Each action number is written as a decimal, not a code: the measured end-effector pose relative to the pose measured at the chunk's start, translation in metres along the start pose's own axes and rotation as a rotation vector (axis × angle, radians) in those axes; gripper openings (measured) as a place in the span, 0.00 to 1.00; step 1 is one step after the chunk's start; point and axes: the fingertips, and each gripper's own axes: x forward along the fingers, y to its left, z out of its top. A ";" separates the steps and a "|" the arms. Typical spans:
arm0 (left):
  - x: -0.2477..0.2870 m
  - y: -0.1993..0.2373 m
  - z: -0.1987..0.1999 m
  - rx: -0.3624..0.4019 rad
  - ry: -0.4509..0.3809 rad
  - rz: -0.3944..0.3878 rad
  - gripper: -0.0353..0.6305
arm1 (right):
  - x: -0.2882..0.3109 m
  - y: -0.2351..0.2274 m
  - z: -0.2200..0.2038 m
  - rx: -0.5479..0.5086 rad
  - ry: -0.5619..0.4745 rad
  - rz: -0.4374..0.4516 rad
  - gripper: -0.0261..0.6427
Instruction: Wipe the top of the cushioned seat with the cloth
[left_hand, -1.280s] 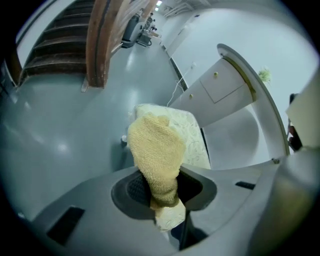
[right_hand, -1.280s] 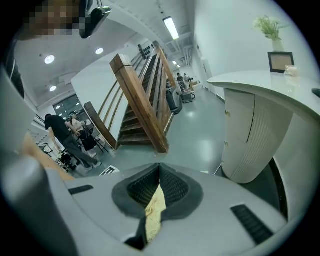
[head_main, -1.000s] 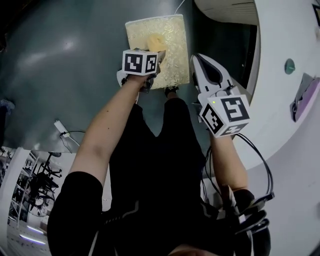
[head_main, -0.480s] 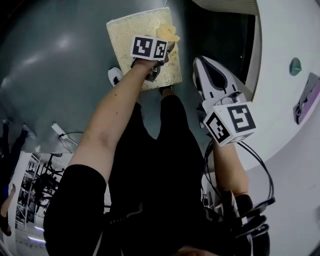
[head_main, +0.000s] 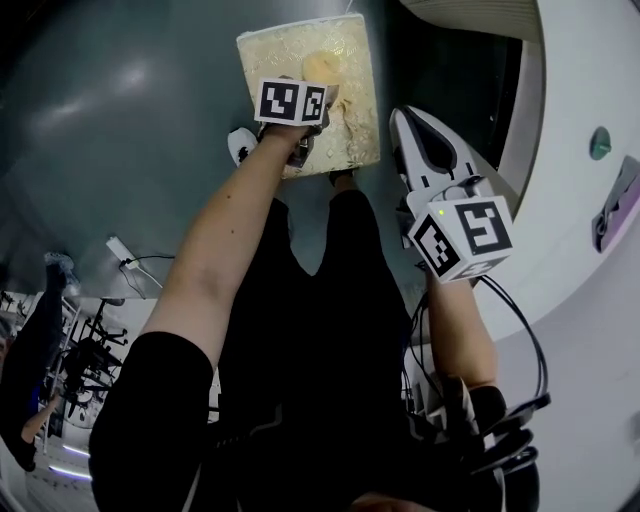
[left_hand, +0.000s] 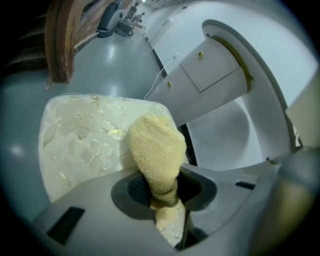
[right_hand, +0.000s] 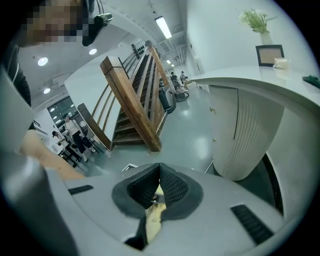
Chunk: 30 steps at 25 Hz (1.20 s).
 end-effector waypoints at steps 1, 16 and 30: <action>-0.005 0.007 -0.003 -0.013 0.001 0.002 0.20 | 0.001 0.003 -0.001 0.000 0.004 0.001 0.05; -0.075 0.093 -0.027 -0.139 -0.053 0.086 0.20 | 0.024 0.054 -0.002 -0.026 0.020 0.033 0.05; -0.117 0.091 0.002 0.057 -0.068 0.132 0.21 | 0.018 0.040 0.024 -0.001 -0.033 0.008 0.05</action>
